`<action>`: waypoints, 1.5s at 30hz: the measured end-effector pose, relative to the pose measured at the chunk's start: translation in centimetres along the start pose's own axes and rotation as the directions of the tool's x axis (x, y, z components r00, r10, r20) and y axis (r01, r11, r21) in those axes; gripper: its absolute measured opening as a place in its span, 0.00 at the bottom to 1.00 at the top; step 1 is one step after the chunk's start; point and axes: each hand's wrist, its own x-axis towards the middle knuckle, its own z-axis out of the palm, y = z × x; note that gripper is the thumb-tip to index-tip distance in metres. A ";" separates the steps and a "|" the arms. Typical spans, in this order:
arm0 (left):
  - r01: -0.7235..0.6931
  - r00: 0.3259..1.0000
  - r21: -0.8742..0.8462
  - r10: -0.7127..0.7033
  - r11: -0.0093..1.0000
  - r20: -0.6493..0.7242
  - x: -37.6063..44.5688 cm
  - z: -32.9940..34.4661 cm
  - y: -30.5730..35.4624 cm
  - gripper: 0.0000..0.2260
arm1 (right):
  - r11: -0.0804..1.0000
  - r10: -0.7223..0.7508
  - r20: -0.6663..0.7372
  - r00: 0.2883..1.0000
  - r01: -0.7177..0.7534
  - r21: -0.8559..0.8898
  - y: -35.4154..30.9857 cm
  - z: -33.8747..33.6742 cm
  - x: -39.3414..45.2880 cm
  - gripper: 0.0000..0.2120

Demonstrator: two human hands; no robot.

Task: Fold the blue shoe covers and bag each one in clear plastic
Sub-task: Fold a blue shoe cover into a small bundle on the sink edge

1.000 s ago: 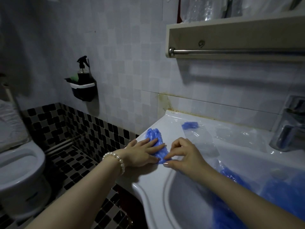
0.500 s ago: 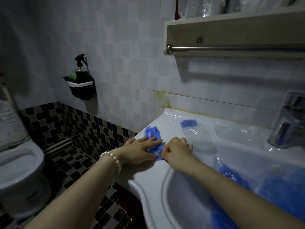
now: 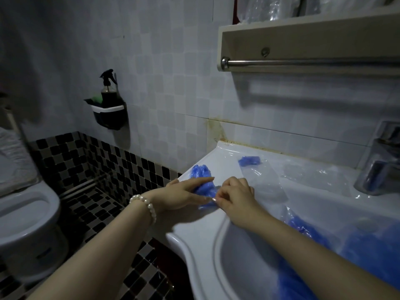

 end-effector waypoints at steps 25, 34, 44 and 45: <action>-0.037 0.999 0.114 0.039 0.993 -0.016 -0.5 -0.2 0.2 0.09 | 0.880 -0.054 -0.053 0.997 0.072 0.469 1.5 -0.4 -0.4 0.10; -0.075 0.986 -0.009 0.073 0.997 -0.149 0.2 0.4 -1.2 0.16 | 0.977 0.131 0.106 0.986 -0.110 -0.185 -1.0 -0.4 1.5 0.10; -0.053 0.989 -0.017 0.051 0.998 -0.136 0.3 0.4 -1.1 0.09 | 0.960 0.233 0.090 0.968 -0.214 -0.183 -1.1 -0.3 1.4 0.19; -0.059 0.990 -0.029 0.054 0.998 -0.129 0.2 0.4 -1.1 0.09 | 0.958 0.227 0.091 0.970 -0.205 -0.202 -1.1 -0.3 1.2 0.19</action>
